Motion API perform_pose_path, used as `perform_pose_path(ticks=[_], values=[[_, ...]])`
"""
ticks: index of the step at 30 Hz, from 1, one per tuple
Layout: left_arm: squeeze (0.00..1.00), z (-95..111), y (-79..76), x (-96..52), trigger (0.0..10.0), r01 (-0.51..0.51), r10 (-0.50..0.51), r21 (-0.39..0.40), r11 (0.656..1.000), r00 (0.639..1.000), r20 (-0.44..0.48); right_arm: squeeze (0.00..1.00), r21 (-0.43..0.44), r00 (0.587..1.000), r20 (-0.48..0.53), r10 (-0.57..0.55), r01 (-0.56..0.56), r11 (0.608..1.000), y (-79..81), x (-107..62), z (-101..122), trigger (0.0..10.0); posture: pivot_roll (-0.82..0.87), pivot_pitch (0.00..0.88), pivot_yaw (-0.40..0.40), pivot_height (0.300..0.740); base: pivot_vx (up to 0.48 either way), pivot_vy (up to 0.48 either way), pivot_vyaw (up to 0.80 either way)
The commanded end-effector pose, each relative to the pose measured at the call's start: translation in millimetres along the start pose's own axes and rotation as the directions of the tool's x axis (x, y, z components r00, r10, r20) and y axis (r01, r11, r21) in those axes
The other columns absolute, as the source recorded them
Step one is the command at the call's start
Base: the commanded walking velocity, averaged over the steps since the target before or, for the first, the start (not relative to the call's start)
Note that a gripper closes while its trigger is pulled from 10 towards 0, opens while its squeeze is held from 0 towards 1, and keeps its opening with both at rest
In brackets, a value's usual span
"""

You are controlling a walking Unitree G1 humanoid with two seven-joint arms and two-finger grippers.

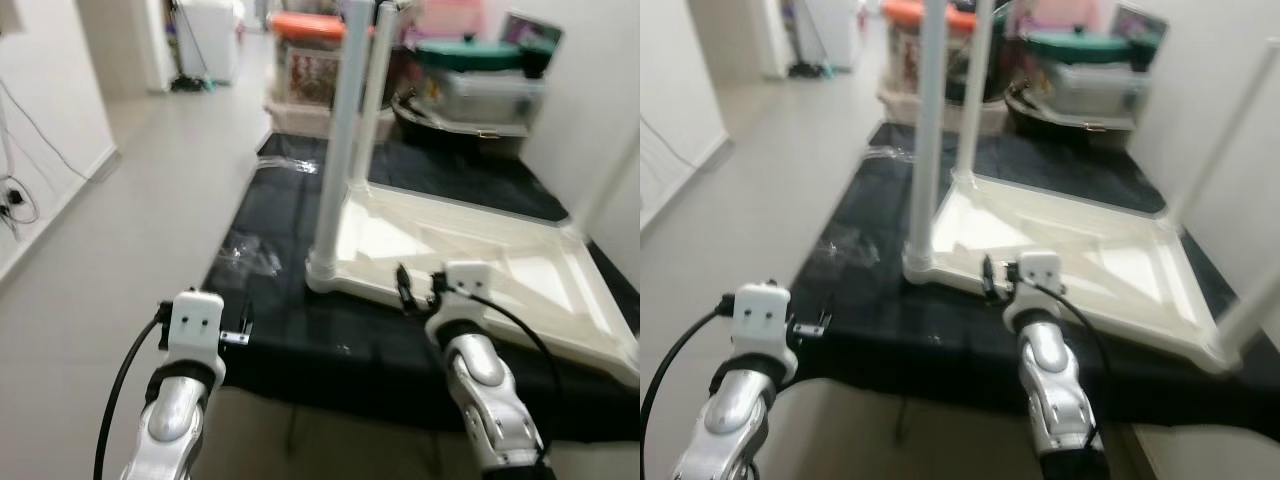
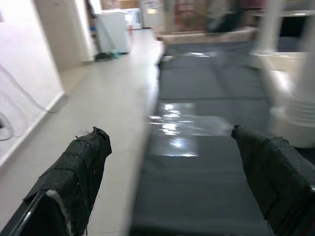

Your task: Building children table

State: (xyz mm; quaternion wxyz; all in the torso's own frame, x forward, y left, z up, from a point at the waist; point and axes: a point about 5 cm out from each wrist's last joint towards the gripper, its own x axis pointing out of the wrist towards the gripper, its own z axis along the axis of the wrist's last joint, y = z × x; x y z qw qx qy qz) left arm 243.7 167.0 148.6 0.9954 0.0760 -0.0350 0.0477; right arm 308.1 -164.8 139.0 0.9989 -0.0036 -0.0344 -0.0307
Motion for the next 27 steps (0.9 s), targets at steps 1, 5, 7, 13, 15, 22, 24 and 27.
perform_pose_path(ticks=[1,5,7,13,15,22,24,27], values=[[0.0,2,10.0,2.0,10.0,-0.05,0.05,-0.006,0.999,0.999,0.007,0.0,-0.03,0.995,0.005,-0.098,0.098,0.995,-16.0,2.5,2,10.0,0.22,0.0,-0.12,0.74,0.277,0.0,0.0],[0.0,7,35.2,6.6,10.0,-0.13,0.13,0.017,0.991,0.991,0.026,0.0,-0.032,0.976,-0.008,-0.217,0.217,0.976,-35.0,5.2,1,10.0,0.23,0.0,-0.121,0.74,0.276,0.0,0.0],[0.0,7,39.7,7.4,10.0,-0.144,0.144,0.021,0.989,0.989,0.028,0.0,-0.033,0.973,-0.01,-0.23,0.23,0.973,-36.6,5.5,1,10.0,0.23,0.0,-0.121,0.74,0.277,0.0,0.0],[0.0,6,37.8,7.4,10.0,-0.136,0.135,0.028,0.99,0.99,0.029,0.0,-0.027,0.971,-0.009,-0.239,0.239,0.971,-36.6,6.2,1,10.0,0.23,0.0,-0.12,0.74,0.277,0.0,0.0],[0.0,6,34.5,6.8,10.0,-0.122,0.121,0.031,0.992,0.992,0.028,0.0,-0.025,0.97,-0.009,-0.241,0.241,0.97,-36.6,6.5,1,10.0,0.23,0.0,-0.116,0.74,0.274,0.0,0.0],[0.0,1,19.5,2.5,10.0,-0.061,0.061,0.014,0.998,0.998,0.009,0.0,-0.028,0.958,0.014,-0.288,0.288,0.957,-49.4,14.1,9,10.0,0.22,0.0,-0.117,0.74,0.272,0.0,0.0],[0.0,2,20.0,3.8,10.0,-0.066,0.066,0.0,0.998,0.998,0.009,0.0,-0.026,0.958,0.014,-0.287,0.288,0.957,-50.3,15.4,9,10.0,0.22,0.0,-0.117,0.74,0.126,0.0,0.0],[0.0,3,21.2,5.1,10.0,-0.076,0.076,0.001,0.997,0.997,0.01,0.0,-0.02,0.961,0.009,-0.275,0.275,0.961,-48.1,16.2,9,10.0,0.23,0.0,-0.116,0.74,0.0,0.0,0.0]])
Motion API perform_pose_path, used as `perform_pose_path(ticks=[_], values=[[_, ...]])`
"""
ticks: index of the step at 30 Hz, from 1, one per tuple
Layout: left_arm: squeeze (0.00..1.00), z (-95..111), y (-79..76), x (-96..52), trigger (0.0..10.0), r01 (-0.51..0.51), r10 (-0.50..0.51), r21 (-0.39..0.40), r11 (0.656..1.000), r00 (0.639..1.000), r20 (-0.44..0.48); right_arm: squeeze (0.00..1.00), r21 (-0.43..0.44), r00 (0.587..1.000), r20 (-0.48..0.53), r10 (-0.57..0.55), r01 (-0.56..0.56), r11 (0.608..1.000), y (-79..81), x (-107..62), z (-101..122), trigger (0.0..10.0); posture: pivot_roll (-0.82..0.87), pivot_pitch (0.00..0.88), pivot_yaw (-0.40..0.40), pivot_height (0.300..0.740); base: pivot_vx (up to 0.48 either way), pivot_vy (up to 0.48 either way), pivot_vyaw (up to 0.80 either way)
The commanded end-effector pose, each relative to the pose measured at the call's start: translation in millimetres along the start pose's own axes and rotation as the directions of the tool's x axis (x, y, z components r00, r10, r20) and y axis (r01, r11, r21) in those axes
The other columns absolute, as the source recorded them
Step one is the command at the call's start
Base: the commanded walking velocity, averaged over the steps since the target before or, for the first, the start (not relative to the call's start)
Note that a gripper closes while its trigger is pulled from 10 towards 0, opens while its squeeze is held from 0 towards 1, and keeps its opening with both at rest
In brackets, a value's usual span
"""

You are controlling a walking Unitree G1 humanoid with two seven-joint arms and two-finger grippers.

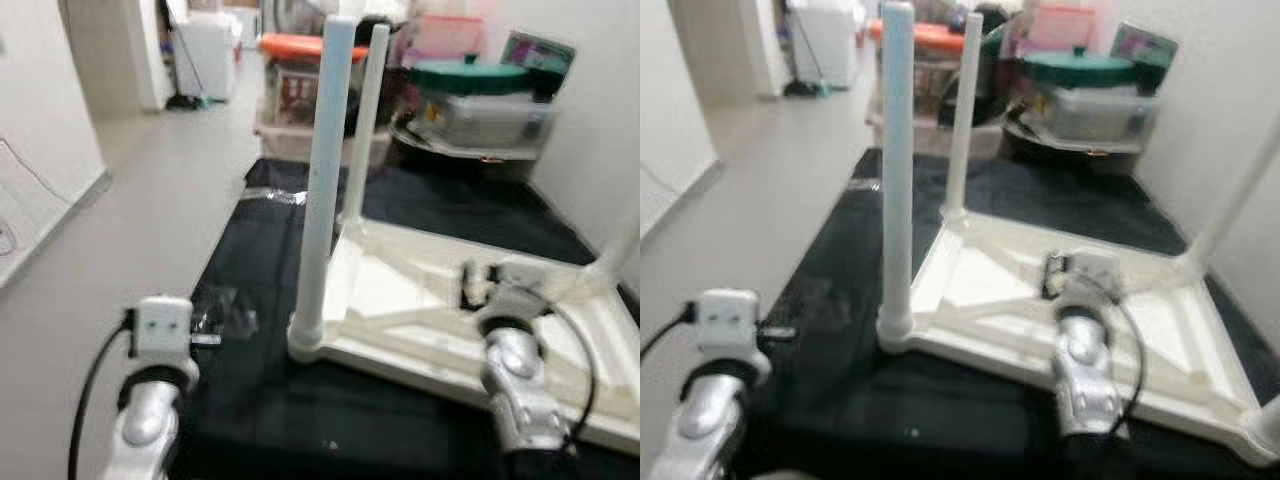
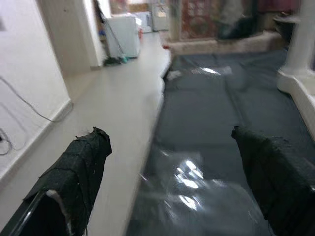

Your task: Building children table

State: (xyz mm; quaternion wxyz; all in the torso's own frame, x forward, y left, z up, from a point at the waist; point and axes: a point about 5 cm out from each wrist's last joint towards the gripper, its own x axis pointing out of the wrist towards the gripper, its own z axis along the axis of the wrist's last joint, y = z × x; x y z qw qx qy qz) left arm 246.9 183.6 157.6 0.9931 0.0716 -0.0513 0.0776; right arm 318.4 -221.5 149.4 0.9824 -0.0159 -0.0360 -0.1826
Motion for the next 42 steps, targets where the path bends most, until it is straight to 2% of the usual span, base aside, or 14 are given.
perform_pose_path(ticks=[1,10,13,21,24,25,27,31,32,36,37,38,39,42], values=[[0.0,-3,4.4,0.4,10.0,-0.021,0.021,0.01,1.0,1.0,-0.02,0.0,0.034,0.999,-0.009,0.054,-0.054,0.998,13.0,-1.5,-1,10.0,0.23,0.0,-0.115,0.74,0.0,0.0,0.0],[0.0,-8,-1.2,-4.4,10.0,0.008,-0.008,0.003,1.0,0.999,-0.039,0.0,0.116,0.958,-0.053,0.282,-0.275,0.954,35.0,-2.1,-7,10.0,0.23,0.0,-0.117,0.74,0.0,0.0,0.0],[0.0,-13,-6.8,-8.9,10.0,0.06,-0.06,0.0,0.998,0.996,-0.065,0.0,0.117,0.905,-0.08,0.419,-0.408,0.905,37.7,1.4,-10,10.0,0.23,0.0,-0.116,0.74,0.0,0.0,0.0],[0.0,-32,-10.2,-28.2,10.0,0.16,-0.155,0.021,0.987,0.977,-0.148,0.0,0.071,0.67,-0.23,0.706,-0.712,0.699,16.0,9.3,-19,10.0,0.22,0.0,-0.12,0.74,0.0,0.0,0.0],[0.0,-39,-16.6,-41.2,10.0,0.242,-0.236,0.01,0.97,0.955,-0.18,0.0,0.063,0.506,-0.304,0.807,-0.835,0.547,3.9,3.0,-19,10.0,0.23,0.0,-0.121,0.74,0.0,0.0,0.0],[0.0,-39,-16.6,-41.2,10.0,0.242,-0.236,0.01,0.97,0.955,-0.18,0.0,0.063,0.506,-0.304,0.807,-0.835,0.547,3.9,3.0,-19,10.0,0.23,0.0,-0.121,0.74,0.0,0.0,0.0],[0.0,-38,-35.9,-52.8,10.0,0.38,-0.394,-0.11,0.918,0.904,-0.169,0.0,0.094,0.389,-0.305,0.869,-0.896,0.434,1.7,-2.2,-13,10.0,0.22,0.0,-0.12,0.74,0.0,0.0,0.0],[0.0,-36,-42.7,-56.3,10.0,0.424,-0.446,-0.152,0.893,0.882,-0.154,0.0,0.107,0.354,-0.289,0.89,-0.911,0.397,3.0,-2.7,-10,10.0,0.22,0.0,-0.121,0.74,0.0,0.0,0.0],[0.0,-32,-52.8,-60.8,10.0,0.493,-0.521,-0.198,0.847,0.844,-0.128,1.0,0.133,0.326,-0.247,0.913,-0.921,0.365,9.0,-2.4,-3,10.0,0.22,0.0,-0.122,0.74,0.0,0.0,0.0],[0.0,-29,-60.4,-64.2,10.0,0.544,-0.573,-0.214,0.811,0.813,-0.107,1.0,0.164,0.289,-0.2,0.936,-0.932,0.323,16.3,-2.2,3,10.0,0.22,0.0,-0.119,0.74,0.0,0.0,0.0],[0.0,-26,-65.1,-66.1,10.0,0.576,-0.605,-0.224,0.786,0.791,-0.092,0.56,0.174,0.261,-0.163,0.952,-0.942,0.288,25.5,-2.4,8,10.0,0.23,0.0,-0.122,0.74,0.0,0.0,0.0],[0.0,-26,-65.1,-66.1,10.0,0.576,-0.605,-0.224,0.786,0.791,-0.092,0.56,0.174,0.261,-0.163,0.952,-0.942,0.288,25.5,-2.4,8,10.0,0.23,0.0,-0.122,0.74,0.0,0.0,0.0],[0.0,-24,-68.9,-68.8,10.0,0.607,-0.639,-0.236,0.758,0.765,-0.083,0.0,0.189,0.221,-0.118,0.968,-0.952,0.24,33.8,-3.8,12,10.0,0.23,0.0,-0.122,0.74,0.0,0.0,0.0],[0.0,-23,-71.0,-71.3,10.0,0.627,-0.659,-0.241,0.741,0.749,-0.077,0.0,0.191,0.185,-0.087,0.979,-0.961,0.199,40.3,-6.0,15,10.0,0.24,0.0,-0.123,0.74,0.0,0.0,0.0]])
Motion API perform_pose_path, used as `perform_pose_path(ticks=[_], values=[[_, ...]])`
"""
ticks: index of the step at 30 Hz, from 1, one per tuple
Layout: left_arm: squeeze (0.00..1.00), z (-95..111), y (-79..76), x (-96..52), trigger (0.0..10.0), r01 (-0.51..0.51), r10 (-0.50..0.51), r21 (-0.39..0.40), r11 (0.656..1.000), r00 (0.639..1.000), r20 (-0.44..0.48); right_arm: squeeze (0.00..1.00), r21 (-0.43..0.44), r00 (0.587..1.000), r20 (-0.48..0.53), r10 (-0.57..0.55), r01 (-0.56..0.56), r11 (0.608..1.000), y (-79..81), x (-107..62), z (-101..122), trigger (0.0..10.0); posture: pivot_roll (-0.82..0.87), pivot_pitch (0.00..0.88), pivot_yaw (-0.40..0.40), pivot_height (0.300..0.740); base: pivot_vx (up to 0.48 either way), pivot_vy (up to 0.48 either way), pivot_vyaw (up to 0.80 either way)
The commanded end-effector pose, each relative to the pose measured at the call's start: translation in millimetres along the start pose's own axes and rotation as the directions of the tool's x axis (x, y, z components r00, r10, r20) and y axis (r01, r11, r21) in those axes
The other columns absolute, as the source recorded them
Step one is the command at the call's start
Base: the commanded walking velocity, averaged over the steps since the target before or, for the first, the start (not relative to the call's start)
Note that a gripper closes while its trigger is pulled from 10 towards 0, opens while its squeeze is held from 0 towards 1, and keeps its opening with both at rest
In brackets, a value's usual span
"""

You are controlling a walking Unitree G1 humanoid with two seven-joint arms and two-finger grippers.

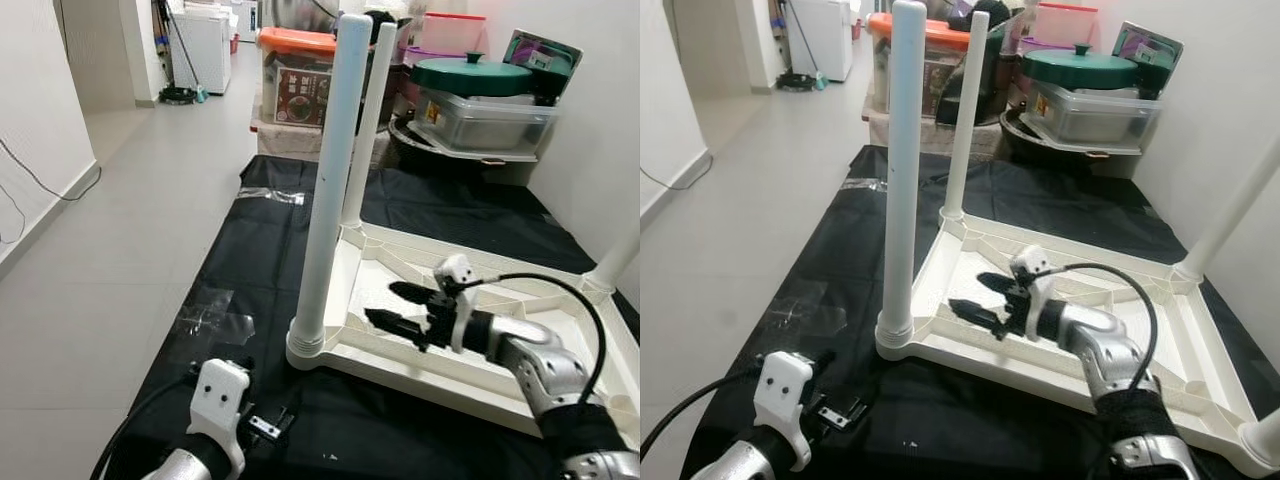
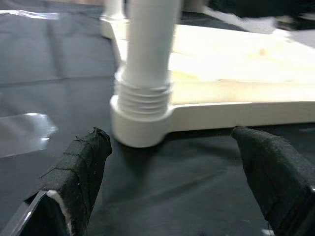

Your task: Building children table

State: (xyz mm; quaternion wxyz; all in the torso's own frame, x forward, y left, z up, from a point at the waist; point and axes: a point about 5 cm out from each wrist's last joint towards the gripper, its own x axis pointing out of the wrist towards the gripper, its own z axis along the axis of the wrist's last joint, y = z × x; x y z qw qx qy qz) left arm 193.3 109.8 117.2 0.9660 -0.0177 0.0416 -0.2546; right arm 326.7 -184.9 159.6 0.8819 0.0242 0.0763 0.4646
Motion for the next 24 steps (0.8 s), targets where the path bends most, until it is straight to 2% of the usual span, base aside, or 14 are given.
perform_pose_path(ticks=[1,4,9,10,13,24], values=[[0.0,-1,-6.8,-1.9,10.0,0.052,-0.053,-0.013,0.999,0.999,-0.01,0.0,-0.016,0.996,0.04,0.074,-0.073,0.997,7.6,7.9,6,10.0,0.23,0.0,-0.119,0.74,0.0,0.0,0.0],[0.0,-2,-10.2,-2.2,10.0,0.066,-0.066,-0.011,0.998,0.998,-0.01,0.0,-0.022,0.989,0.058,0.137,-0.136,0.99,14.2,14.6,9,10.0,0.23,0.0,-0.119,0.74,0.0,0.0,0.0],[0.0,-2,-10.6,-2.2,10.0,0.068,-0.068,-0.012,0.998,0.998,-0.009,0.0,-0.025,0.983,0.063,0.172,-0.171,0.985,17.7,17.2,11,10.0,0.23,0.0,-0.117,0.74,0.0,0.0,0.0],[0.0,-2,-10.6,-2.2,10.0,0.075,-0.075,-0.013,0.997,0.997,-0.007,0.0,-0.036,0.969,0.063,0.239,-0.237,0.971,23.9,21.6,13,10.0,0.23,0.0,-0.12,0.74,0.0,0.0,0.0],[0.0,-2,-10.9,-2.7,10.0,0.081,-0.082,-0.014,0.997,0.997,-0.007,0.0,-0.05,0.96,0.06,0.272,-0.269,0.962,26.9,27.0,14,10.0,0.24,0.0,-0.121,0.74,0.0,0.0,0.0],[0.0,-1,-13.1,-3.2,10.0,0.097,-0.097,-0.008,0.995,0.995,-0.006,0.0,-0.09,0.971,0.062,0.23,-0.224,0.97,25.0,45.4,17,10.0,0.24,0.0,-0.128,0.74,0.0,0.0,0.0]])
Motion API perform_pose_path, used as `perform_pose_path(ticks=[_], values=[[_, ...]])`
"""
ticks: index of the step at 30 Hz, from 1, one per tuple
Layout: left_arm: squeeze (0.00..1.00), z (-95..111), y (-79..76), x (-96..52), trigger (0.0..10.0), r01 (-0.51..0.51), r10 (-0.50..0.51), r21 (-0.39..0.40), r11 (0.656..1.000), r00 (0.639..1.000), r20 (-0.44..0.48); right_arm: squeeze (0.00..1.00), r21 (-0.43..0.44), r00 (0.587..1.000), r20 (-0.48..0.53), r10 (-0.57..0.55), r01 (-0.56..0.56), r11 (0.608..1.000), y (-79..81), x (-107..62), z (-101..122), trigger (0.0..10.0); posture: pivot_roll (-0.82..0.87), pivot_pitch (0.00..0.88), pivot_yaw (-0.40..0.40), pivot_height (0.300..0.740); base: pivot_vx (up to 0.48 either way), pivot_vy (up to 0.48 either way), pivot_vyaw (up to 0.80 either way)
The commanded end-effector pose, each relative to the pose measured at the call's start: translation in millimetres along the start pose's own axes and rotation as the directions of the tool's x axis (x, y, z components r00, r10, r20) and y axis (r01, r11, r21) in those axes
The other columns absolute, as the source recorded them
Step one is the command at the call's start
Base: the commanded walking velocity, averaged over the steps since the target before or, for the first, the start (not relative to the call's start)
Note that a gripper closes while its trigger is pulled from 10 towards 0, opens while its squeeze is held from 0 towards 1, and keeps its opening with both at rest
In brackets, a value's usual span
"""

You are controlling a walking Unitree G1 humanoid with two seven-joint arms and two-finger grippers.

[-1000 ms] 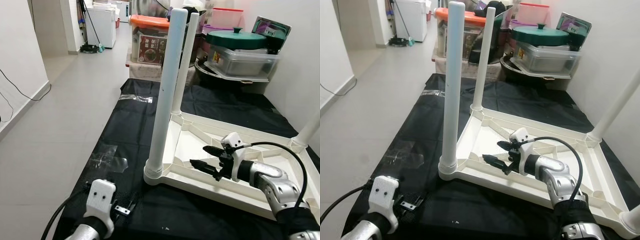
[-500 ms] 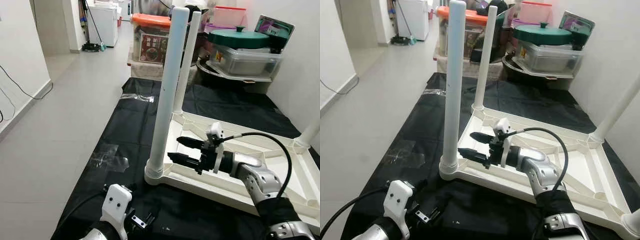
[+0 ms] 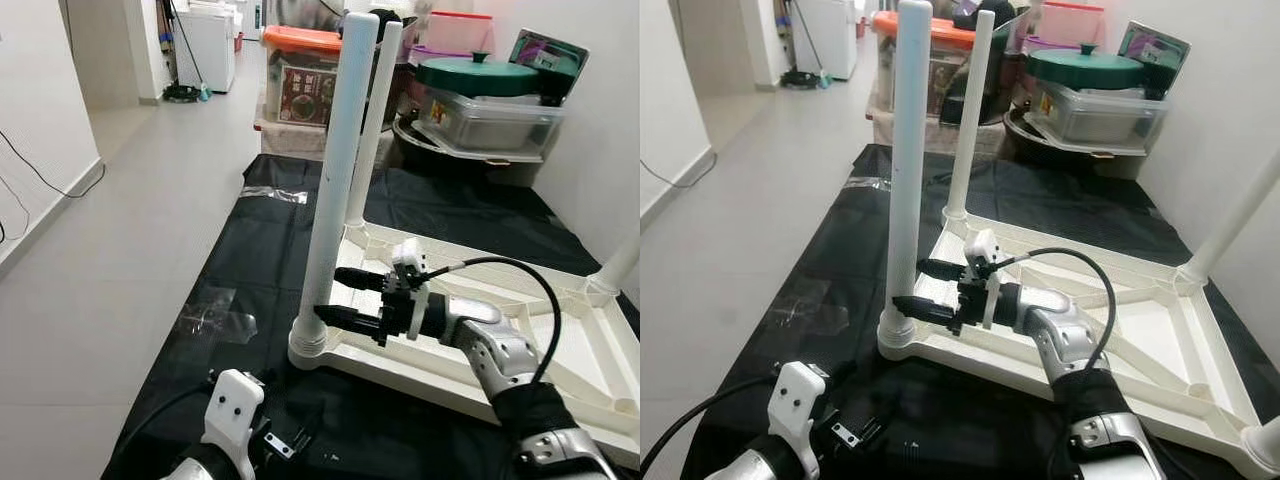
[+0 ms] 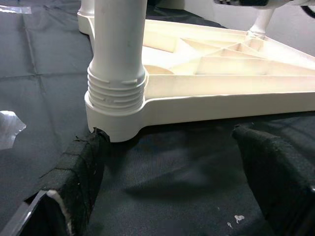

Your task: Building children table

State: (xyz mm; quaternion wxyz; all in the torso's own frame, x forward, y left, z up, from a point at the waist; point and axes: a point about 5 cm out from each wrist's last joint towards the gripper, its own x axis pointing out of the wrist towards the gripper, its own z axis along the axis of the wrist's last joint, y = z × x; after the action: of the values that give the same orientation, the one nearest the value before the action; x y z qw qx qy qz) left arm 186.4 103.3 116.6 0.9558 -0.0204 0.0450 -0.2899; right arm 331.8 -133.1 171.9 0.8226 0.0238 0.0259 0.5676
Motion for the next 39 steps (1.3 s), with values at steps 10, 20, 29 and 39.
perform_pose_path(ticks=[10,20,29,39], values=[[0.0,2,-7.0,2.1,10.0,0.036,-0.036,0.005,0.999,0.999,0.007,0.0,-0.03,0.999,0.042,0.017,-0.016,0.999,2.4,26.0,8,10.0,0.24,0.0,-0.131,0.74,0.0,0.0,0.0],[0.0,3,-8.4,1.7,10.0,0.034,-0.034,0.01,0.999,0.999,0.01,0.0,-0.04,0.997,0.07,0.037,-0.035,0.999,4.5,43.7,11,10.0,0.25,0.0,-0.141,0.74,0.0,0.0,0.0],[0.0,4,-9.4,1.5,10.0,0.035,-0.035,0.011,0.999,0.999,0.008,0.0,-0.046,0.996,0.093,0.015,-0.011,0.999,2.1,49.0,15,8.7,0.25,0.0,-0.142,0.74,0.0,0.0,0.0],[0.0,4,-8.7,1.8,10.0,0.034,-0.034,0.015,0.999,0.999,0.006,0.0,-0.03,0.996,0.093,0.014,-0.012,0.999,4.9,52.0,9,0.0,0.25,0.0,-0.14,0.74,0.0,0.0,0.0]])
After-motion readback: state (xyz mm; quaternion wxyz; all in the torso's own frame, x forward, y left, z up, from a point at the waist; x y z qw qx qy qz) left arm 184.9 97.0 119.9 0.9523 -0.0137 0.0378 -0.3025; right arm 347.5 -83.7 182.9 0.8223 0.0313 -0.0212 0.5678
